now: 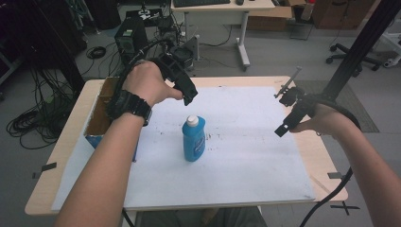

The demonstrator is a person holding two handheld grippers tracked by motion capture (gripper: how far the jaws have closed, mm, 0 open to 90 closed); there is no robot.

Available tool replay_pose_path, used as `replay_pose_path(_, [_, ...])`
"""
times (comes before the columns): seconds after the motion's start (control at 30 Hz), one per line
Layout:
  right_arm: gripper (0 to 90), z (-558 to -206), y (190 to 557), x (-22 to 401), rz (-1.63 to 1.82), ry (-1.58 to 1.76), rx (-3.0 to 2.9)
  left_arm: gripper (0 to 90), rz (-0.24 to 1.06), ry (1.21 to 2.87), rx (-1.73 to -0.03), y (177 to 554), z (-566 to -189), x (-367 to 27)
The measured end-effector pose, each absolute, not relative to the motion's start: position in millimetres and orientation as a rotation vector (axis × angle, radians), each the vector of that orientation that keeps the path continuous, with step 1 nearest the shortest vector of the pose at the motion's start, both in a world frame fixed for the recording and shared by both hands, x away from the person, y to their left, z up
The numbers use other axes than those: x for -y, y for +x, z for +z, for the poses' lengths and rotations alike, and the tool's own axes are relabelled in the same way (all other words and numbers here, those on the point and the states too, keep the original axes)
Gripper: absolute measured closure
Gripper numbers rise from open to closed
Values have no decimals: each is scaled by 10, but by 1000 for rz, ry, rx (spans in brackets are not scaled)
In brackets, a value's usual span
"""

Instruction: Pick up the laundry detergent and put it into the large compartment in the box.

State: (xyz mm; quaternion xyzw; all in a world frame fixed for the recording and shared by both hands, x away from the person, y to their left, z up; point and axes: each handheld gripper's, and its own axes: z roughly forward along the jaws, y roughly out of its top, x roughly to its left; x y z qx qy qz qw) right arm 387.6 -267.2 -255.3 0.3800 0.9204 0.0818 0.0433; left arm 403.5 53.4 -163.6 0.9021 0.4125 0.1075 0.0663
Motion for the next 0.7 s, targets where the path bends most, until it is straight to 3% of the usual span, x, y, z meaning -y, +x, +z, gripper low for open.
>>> replay_pose_path(0.7, [132,-2566,3856,2650,251,1162,-2816,11,312,2721,-1216,3989,-1937,-299])
